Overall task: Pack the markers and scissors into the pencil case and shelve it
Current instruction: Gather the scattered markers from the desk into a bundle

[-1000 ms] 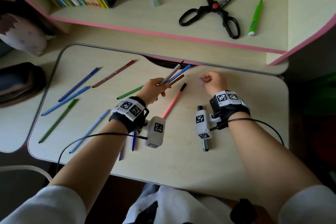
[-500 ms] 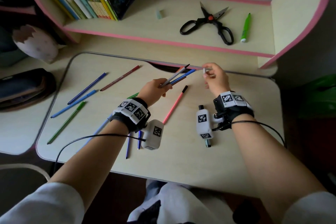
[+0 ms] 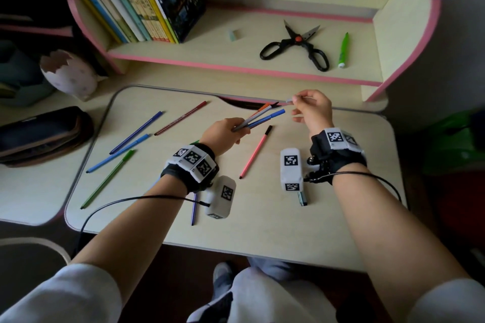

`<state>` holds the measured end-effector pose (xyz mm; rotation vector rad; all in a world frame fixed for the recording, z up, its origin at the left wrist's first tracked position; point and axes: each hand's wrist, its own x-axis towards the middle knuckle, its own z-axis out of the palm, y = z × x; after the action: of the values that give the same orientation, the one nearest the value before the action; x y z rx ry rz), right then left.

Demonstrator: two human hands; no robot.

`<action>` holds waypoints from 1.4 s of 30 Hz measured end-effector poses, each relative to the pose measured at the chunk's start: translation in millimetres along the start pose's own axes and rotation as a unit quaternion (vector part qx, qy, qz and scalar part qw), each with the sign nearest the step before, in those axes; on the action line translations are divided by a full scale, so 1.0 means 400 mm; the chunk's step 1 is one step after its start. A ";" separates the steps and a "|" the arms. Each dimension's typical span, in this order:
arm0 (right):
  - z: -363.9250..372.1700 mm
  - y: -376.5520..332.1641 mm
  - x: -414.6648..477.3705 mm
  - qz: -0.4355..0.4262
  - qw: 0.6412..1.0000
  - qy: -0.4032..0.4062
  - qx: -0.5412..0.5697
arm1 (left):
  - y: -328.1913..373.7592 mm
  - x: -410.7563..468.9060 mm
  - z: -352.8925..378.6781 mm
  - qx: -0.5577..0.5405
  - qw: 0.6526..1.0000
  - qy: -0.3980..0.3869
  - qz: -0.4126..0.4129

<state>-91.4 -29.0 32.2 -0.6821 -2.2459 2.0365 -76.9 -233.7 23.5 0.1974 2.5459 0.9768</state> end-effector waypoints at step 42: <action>0.040 -0.054 0.006 -0.074 0.988 -0.056 -0.124 | 0.022 0.019 -0.034 -0.036 0.999 -0.014 0.023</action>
<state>-104.8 -44.4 50.1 -0.4049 -2.5541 1.7895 -89.4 -233.2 36.1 0.2484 2.4858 1.0744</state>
